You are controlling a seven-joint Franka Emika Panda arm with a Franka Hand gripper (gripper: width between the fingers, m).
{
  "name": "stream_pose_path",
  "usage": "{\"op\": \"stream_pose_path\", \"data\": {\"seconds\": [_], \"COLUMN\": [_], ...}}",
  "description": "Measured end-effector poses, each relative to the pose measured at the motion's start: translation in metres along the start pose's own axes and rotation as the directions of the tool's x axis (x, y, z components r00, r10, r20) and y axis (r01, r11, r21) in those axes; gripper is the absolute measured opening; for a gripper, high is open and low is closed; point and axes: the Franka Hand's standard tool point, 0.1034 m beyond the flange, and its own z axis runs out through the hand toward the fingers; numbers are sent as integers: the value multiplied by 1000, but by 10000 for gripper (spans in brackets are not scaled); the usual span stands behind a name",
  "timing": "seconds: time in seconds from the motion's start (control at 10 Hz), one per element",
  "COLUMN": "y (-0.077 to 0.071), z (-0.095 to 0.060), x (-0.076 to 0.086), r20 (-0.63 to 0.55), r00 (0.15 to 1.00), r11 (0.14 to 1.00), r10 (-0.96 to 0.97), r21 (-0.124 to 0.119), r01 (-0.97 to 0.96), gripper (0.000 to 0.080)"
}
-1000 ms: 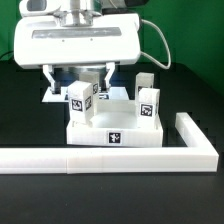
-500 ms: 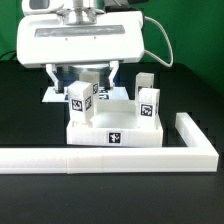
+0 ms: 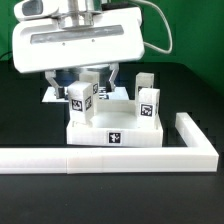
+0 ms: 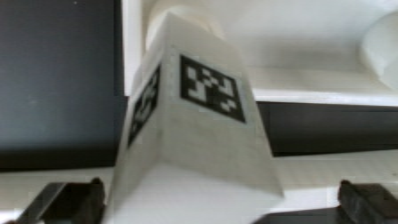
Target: Assemble square table
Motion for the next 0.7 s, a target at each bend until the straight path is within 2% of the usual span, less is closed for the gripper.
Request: {"op": "stream_pose_path", "data": {"seconds": [0.1, 0.2, 0.4, 0.7], "y": [1, -3, -8, -7], "z": [1, 4, 4, 7], "x": [-1, -11, -18, -19], "r20": [38, 126, 238, 219], "r00": [999, 992, 971, 974], "r11": [1000, 999, 996, 994], "r10": [4, 4, -27, -65], "r21": [15, 45, 92, 95], "r01": [-4, -10, 6, 45], "gripper": [649, 649, 649, 649]}}
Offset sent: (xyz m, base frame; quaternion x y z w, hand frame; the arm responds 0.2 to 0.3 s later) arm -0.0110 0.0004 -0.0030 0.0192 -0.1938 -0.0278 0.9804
